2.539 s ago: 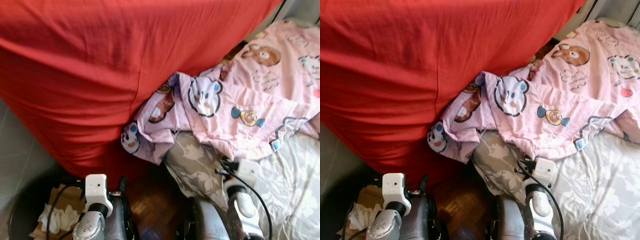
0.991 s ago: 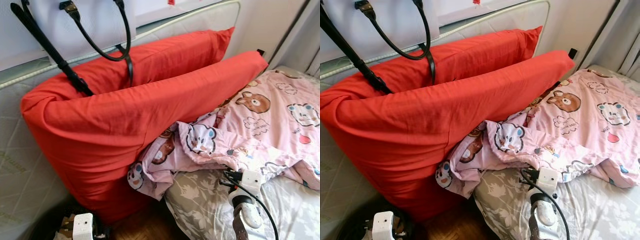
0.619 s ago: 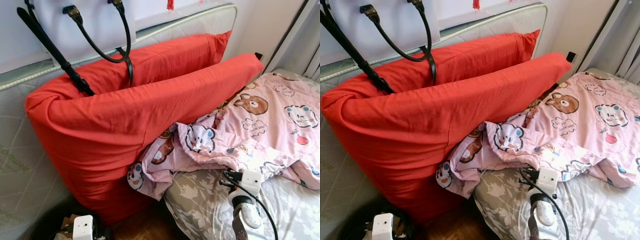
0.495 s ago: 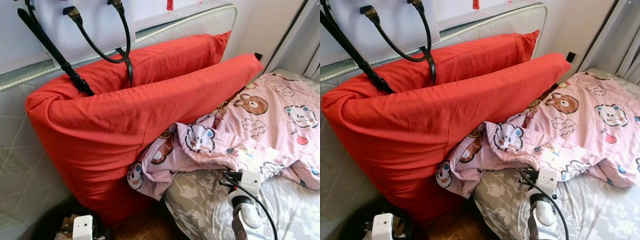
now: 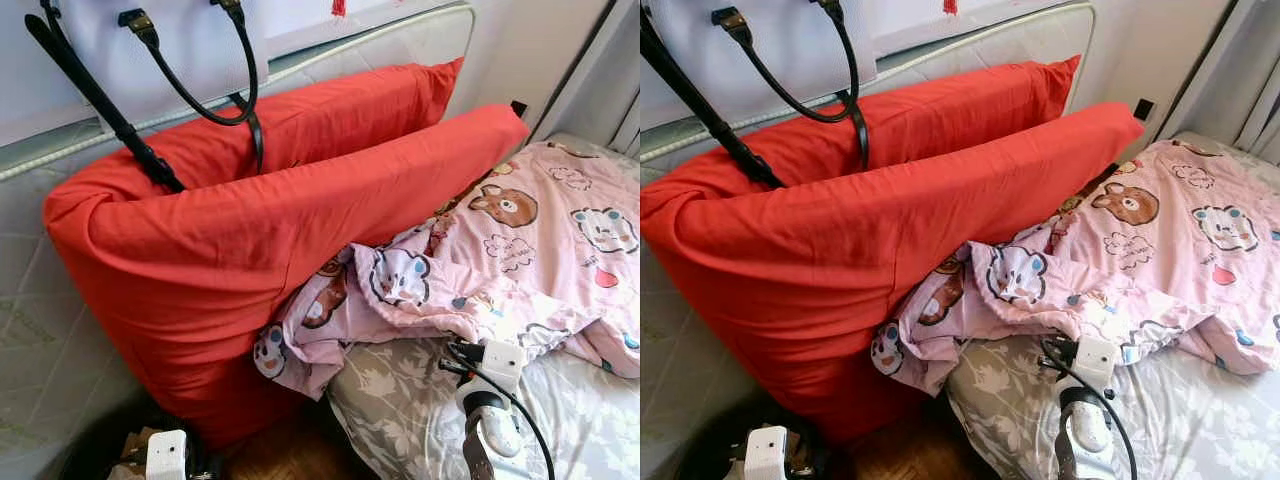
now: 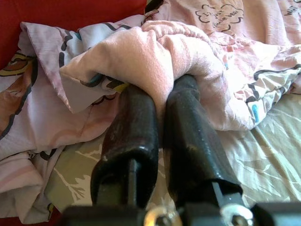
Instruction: Clean up the room
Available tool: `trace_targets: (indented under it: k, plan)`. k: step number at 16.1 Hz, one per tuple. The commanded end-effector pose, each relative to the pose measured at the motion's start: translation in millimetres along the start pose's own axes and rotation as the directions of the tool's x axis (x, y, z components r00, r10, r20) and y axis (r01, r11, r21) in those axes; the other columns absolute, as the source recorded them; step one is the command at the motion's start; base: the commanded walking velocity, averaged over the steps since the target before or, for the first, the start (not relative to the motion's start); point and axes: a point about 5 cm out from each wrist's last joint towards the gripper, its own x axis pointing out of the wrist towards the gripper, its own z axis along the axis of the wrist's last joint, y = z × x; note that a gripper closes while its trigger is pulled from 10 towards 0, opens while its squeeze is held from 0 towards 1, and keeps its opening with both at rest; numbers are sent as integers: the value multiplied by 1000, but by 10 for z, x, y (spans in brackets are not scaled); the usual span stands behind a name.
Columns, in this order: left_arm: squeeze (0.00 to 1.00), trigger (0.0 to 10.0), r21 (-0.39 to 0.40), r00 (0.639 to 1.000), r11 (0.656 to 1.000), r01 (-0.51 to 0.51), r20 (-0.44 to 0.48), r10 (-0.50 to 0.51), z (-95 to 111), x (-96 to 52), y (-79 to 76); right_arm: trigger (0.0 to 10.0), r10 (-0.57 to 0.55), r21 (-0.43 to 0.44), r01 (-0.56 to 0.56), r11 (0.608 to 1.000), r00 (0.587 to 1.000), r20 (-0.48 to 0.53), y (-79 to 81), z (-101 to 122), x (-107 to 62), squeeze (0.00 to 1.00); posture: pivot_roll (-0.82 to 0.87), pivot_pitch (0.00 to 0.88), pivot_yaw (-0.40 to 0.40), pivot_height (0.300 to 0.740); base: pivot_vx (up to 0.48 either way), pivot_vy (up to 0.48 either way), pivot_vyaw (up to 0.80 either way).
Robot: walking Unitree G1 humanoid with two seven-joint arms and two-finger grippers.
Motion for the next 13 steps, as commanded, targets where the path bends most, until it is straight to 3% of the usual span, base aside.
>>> trace_targets:
  k: [1,6,13]
  plan:
    - [0,10000,9,1000,1000,2,-21,-2,-49,-16,4,10000,0,-8,0,1000,1000,-8,4,-12,0,0,-40,113,-53,740,0,0,0]
    - [0,10000,6,1000,1000,7,-17,-7,-49,-18,1,10000,-4,-17,4,1000,1000,-7,11,-5,7,0,-39,109,-53,740,0,0,0]
    - [0,10000,3,1000,1000,13,-17,-12,-49,-19,2,10000,-14,-24,14,1000,1000,-4,5,8,17,0,-37,112,-53,740,-245,0,0]
